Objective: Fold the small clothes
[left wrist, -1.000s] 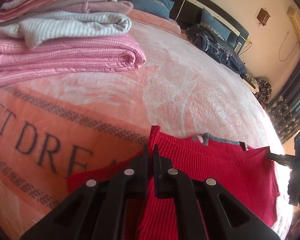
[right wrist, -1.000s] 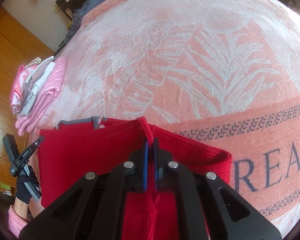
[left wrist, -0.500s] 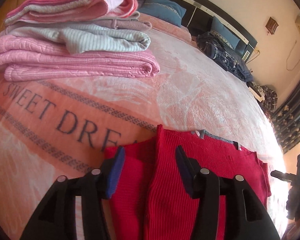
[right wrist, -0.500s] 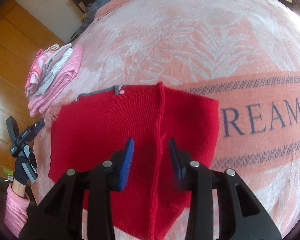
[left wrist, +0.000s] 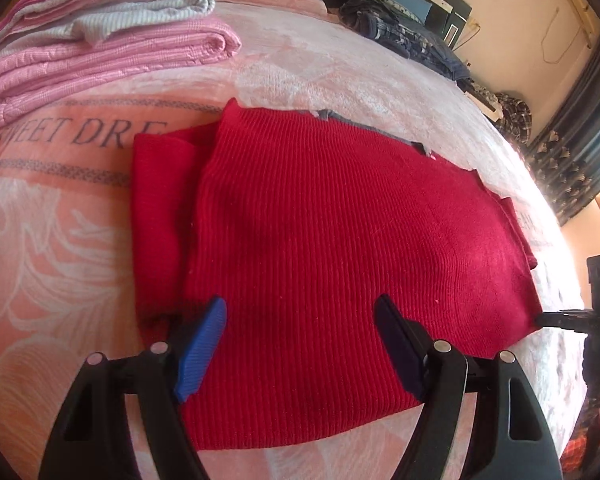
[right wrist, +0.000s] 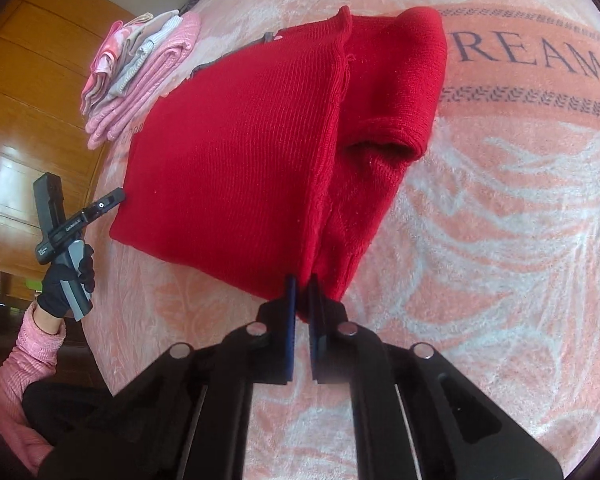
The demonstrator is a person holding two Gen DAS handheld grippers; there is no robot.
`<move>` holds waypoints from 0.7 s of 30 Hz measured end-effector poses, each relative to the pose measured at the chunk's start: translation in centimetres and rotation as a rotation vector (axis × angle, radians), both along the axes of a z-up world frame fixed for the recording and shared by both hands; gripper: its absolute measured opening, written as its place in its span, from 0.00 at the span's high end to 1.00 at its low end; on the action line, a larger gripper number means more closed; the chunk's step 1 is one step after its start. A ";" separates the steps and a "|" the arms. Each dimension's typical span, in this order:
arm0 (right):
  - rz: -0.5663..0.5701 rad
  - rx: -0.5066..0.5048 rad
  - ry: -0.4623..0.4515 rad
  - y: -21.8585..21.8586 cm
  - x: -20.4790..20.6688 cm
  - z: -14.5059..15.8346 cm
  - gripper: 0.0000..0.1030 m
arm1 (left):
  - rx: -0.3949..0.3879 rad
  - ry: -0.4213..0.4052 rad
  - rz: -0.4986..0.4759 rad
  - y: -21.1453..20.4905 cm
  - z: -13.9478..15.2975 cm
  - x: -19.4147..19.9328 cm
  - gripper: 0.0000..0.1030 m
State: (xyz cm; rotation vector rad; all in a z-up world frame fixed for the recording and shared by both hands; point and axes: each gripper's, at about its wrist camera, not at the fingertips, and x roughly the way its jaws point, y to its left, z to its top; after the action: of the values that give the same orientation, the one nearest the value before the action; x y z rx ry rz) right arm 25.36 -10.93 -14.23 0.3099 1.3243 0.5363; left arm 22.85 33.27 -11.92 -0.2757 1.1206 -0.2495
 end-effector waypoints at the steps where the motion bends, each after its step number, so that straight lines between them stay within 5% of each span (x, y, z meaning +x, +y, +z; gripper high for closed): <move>1: -0.006 -0.032 0.005 -0.1 -0.1 -0.2 0.96 | 0.015 0.012 0.007 0.0 -0.6 -0.1 0.25; 6: -0.008 -0.021 0.051 -0.7 -0.1 -1.9 0.96 | 0.067 -0.017 -0.012 -0.5 -1.4 -0.8 0.24; 11: -0.013 -0.044 -0.053 -0.4 1.9 2.6 0.73 | -0.002 -0.061 0.015 0.2 0.9 -0.2 0.25; 15: -0.065 -0.052 -0.088 0.3 6.4 3.5 0.72 | -0.001 -0.111 0.018 -0.5 2.5 1.8 0.24; 21: -0.130 -0.077 -0.028 0.4 11.4 0.1 0.73 | -0.024 -0.072 0.044 -1.0 0.9 4.8 0.24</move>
State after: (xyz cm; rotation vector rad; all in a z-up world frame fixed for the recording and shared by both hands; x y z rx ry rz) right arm 36.78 -10.48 -14.12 0.3213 1.2852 0.3780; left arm 27.66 32.28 -11.00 -0.3098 1.0395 -0.2324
